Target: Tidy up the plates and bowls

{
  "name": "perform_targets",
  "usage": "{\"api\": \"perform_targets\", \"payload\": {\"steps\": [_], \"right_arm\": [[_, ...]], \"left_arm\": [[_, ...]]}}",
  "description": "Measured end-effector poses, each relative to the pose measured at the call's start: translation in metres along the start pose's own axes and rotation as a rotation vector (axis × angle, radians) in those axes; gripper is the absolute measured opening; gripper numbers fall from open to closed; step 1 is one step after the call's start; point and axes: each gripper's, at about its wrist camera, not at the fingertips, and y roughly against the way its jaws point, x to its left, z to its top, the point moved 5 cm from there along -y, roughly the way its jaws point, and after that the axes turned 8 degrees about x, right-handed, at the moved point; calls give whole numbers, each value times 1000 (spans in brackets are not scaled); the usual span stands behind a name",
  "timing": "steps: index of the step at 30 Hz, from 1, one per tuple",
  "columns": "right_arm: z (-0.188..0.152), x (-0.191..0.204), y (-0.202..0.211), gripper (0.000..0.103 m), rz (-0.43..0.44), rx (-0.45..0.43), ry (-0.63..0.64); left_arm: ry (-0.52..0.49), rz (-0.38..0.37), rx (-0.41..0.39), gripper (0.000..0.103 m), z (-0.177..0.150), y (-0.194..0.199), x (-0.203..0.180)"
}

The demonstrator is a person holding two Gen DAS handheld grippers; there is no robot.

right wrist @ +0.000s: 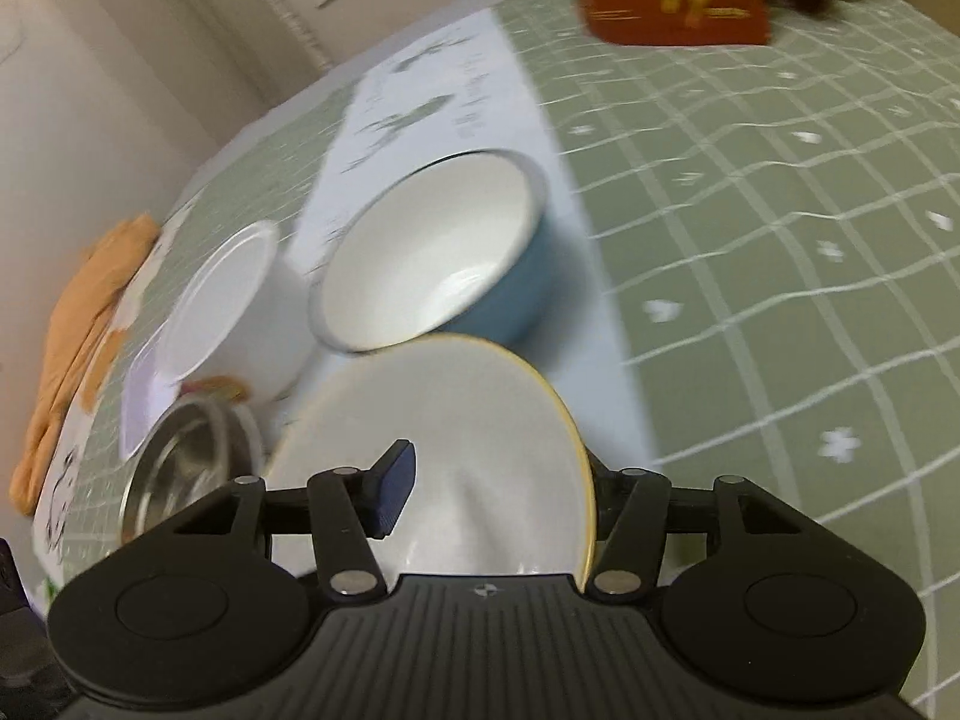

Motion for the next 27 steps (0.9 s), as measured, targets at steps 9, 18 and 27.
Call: {"api": "perform_targets", "payload": {"steps": [9, 18, 27], "right_arm": [[-21, -3, -1, 56, -16, 10, 30], [-22, -10, -3, 56, 80, 30, -21], [-20, -2, 7, 55, 46, -33, 39]], "left_arm": [[-4, -57, -29, 21, -4, 6, 4], [6, -27, -104, 21, 17, 7, 8], [22, -30, -156, 21, 22, 24, 15]]}}
